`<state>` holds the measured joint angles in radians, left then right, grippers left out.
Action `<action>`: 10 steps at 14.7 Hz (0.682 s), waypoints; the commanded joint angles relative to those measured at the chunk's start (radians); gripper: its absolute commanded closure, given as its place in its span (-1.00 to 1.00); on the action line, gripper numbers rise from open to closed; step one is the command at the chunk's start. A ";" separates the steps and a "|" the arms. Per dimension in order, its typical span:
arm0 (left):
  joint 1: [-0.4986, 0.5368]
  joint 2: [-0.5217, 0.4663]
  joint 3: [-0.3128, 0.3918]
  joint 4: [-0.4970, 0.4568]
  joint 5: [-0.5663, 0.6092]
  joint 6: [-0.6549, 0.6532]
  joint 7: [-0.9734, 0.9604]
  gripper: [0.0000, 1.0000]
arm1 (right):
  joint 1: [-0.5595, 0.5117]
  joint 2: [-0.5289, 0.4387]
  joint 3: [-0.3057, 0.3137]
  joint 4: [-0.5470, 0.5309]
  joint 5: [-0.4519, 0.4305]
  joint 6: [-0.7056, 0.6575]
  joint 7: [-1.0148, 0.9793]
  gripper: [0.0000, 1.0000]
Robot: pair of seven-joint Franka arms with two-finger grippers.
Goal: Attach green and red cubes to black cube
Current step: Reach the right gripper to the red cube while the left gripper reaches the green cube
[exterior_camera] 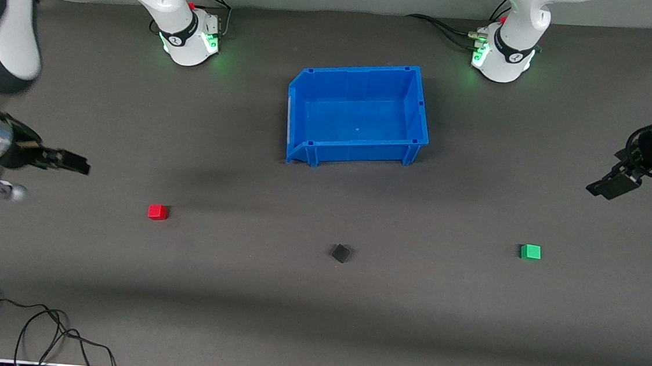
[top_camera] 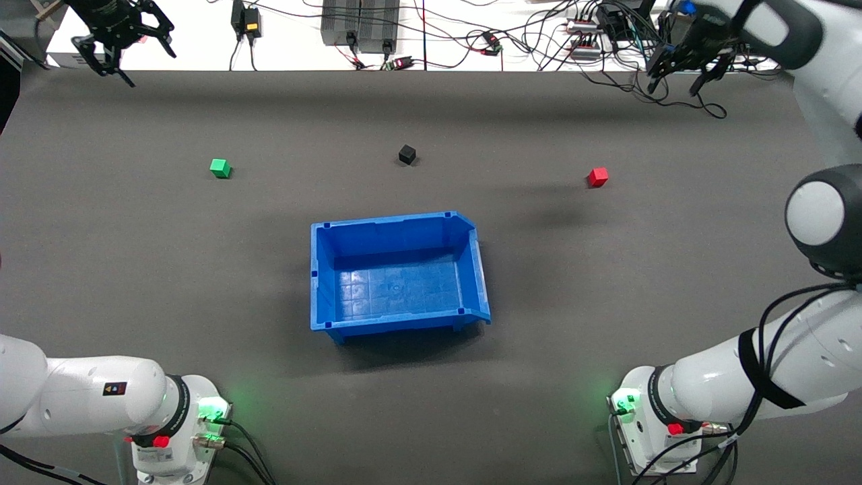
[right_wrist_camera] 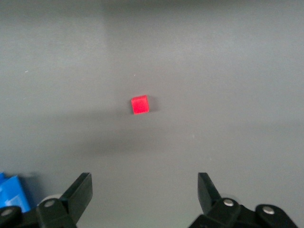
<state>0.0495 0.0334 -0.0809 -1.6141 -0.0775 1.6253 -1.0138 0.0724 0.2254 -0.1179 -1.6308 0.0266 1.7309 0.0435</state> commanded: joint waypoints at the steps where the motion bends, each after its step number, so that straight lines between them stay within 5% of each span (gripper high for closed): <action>1: 0.049 0.013 -0.002 0.014 -0.067 0.019 -0.233 -1.00 | 0.010 -0.001 -0.003 -0.133 0.010 0.144 -0.005 -0.97; 5: 0.084 0.043 0.000 0.008 -0.113 0.041 -0.489 -1.00 | 0.027 0.072 0.000 -0.280 0.012 0.378 -0.004 -0.97; 10: 0.139 0.129 -0.002 -0.027 -0.157 0.089 -0.480 -1.00 | 0.040 0.216 0.007 -0.331 0.016 0.613 -0.002 -0.97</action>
<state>0.1706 0.1292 -0.0757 -1.6196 -0.2152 1.6743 -1.4862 0.1077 0.4018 -0.1099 -1.9498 0.0267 2.2718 0.0435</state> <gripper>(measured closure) 0.000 0.013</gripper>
